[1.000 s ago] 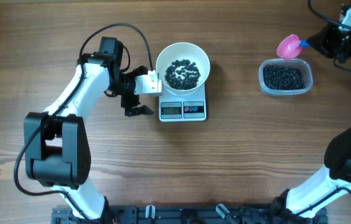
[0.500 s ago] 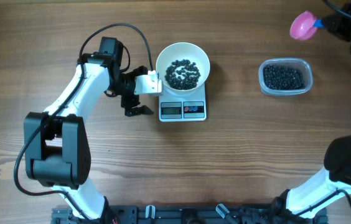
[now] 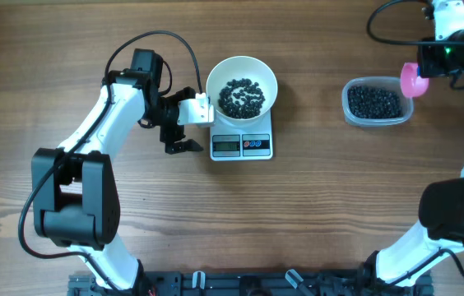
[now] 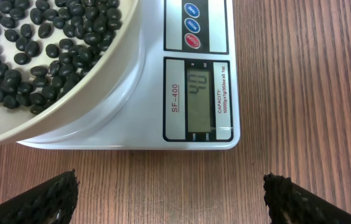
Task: Scoop item into bowl and weigh 150g on scale
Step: 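Lower the pink scoop into the bean tub with the right gripper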
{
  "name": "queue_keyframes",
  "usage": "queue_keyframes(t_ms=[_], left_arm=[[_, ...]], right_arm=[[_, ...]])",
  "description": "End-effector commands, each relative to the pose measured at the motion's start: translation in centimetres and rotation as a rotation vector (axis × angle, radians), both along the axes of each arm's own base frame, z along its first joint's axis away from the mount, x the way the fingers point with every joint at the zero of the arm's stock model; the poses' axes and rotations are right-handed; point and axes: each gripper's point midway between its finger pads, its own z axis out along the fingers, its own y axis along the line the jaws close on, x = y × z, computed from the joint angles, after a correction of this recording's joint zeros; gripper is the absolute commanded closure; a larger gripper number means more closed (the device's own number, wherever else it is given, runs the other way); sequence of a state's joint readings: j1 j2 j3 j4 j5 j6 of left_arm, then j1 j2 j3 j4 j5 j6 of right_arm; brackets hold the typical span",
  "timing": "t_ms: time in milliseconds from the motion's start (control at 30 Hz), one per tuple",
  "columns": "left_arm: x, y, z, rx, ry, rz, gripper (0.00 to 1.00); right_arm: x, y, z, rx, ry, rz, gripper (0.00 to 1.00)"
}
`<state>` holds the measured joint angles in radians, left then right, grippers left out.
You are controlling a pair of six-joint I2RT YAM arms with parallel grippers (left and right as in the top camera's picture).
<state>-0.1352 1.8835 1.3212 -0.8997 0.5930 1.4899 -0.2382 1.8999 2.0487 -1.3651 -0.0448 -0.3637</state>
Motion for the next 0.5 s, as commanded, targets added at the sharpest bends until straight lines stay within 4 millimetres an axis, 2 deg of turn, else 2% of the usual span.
queue_keyframes(t_ms=[0,167,333,467], left_arm=[[-0.4,-0.1,-0.4,-0.016,0.027,0.006,0.00],[-0.4,-0.1,-0.4,-0.016,0.027,0.006,0.00],[-0.4,-0.1,-0.4,-0.016,0.027,0.006,0.00],[-0.4,-0.1,-0.4,-0.016,0.027,0.006,0.00]], right_arm=[[-0.2,0.7,-3.5,0.037,0.085,0.065,0.96],[-0.2,0.8,-6.3,0.043,0.123,0.067,0.96],[1.4,0.3,-8.5,0.020,0.077,0.065,0.96],[1.1,-0.7,-10.3,-0.031,0.099,0.048,0.96]])
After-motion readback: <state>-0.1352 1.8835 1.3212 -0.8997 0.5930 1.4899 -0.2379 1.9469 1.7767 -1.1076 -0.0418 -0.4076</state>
